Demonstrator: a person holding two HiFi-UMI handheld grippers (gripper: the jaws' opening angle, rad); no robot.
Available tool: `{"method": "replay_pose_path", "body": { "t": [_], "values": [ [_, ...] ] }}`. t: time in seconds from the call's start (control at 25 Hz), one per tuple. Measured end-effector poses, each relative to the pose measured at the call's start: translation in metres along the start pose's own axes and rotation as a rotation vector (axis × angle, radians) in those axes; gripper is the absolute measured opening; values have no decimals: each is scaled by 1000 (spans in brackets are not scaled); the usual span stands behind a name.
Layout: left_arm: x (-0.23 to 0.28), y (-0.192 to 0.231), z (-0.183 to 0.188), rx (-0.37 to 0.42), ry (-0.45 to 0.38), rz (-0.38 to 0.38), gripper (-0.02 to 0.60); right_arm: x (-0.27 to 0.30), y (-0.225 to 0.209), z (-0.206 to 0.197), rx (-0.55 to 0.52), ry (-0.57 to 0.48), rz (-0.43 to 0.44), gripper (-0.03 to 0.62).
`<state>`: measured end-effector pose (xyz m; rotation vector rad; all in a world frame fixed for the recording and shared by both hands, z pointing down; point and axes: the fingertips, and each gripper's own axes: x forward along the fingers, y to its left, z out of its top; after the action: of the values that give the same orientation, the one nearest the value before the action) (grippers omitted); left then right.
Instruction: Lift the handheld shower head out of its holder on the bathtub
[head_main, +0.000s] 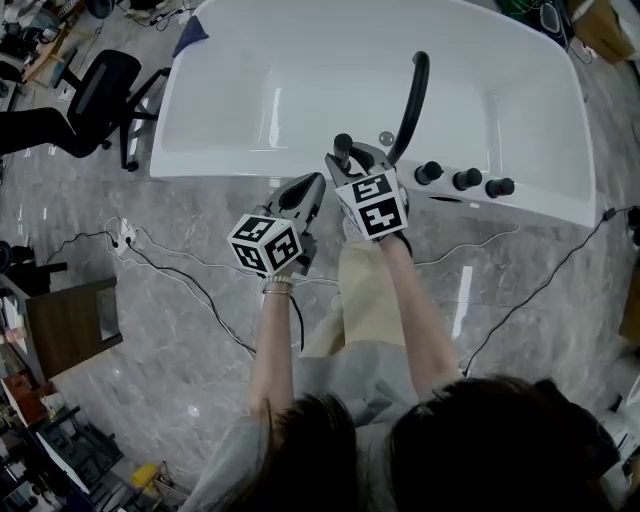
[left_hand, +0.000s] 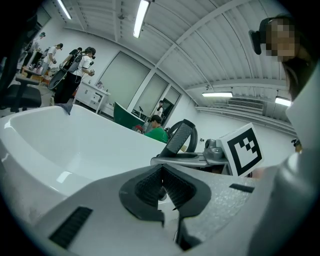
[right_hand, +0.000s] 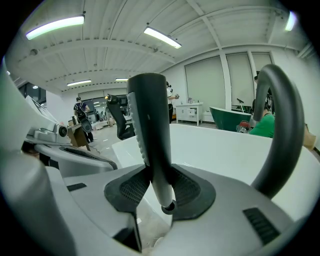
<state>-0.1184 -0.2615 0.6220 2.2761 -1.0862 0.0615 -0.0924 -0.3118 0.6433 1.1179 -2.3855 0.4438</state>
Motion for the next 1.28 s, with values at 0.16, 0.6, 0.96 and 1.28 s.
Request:
{"method": "replay_pose_path", "body": {
  "t": [0.16,0.6,0.96,1.28],
  "values": [
    [-5,-11,16,13,-26,-11,5,-14,2,19,-7,-24,-6,132],
    [-32,-49,49,40,-75,-34,5,-62,13,62,-14,-79,-9,132],
    [-54,-85,88,104,-125,-46,5,-102,21,99,-23,-133,4,132],
    [-81,-115,111,153,-170,-62,5,-139,37,131,-44,-195,19,132]
  ]
}}
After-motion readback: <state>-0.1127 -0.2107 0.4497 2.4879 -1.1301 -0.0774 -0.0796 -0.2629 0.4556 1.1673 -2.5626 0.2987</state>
